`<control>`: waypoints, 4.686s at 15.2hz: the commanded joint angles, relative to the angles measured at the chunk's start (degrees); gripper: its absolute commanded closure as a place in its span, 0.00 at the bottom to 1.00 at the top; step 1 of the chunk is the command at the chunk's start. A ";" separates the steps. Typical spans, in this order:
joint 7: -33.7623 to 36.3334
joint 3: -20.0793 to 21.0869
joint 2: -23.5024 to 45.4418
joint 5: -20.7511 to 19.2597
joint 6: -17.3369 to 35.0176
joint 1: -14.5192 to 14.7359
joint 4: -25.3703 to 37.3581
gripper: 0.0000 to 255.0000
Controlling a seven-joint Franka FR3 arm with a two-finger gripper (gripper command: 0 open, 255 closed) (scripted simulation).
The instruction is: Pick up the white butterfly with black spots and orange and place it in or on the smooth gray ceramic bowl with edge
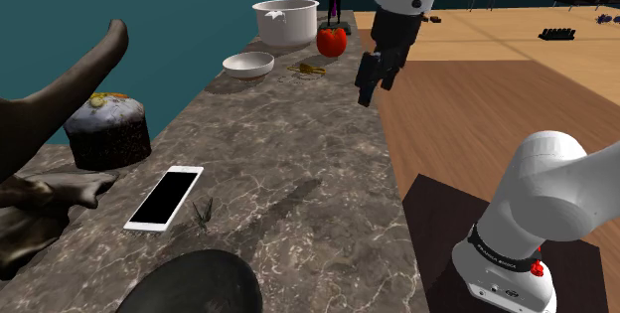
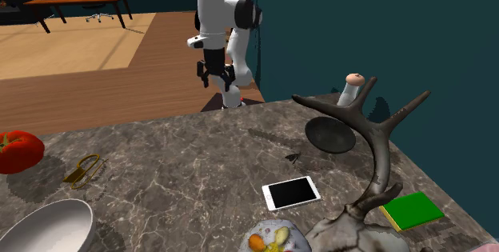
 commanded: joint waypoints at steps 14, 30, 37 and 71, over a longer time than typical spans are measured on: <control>33.74 24.19 17.84 6.32 7.10 -3.72 11.91 0.00; 78.92 44.20 63.19 -24.06 6.58 -0.67 43.67 0.00; 79.61 43.66 63.98 -24.96 11.26 -0.91 39.41 0.00; 78.57 44.05 64.74 -25.00 -2.13 1.88 53.63 1.00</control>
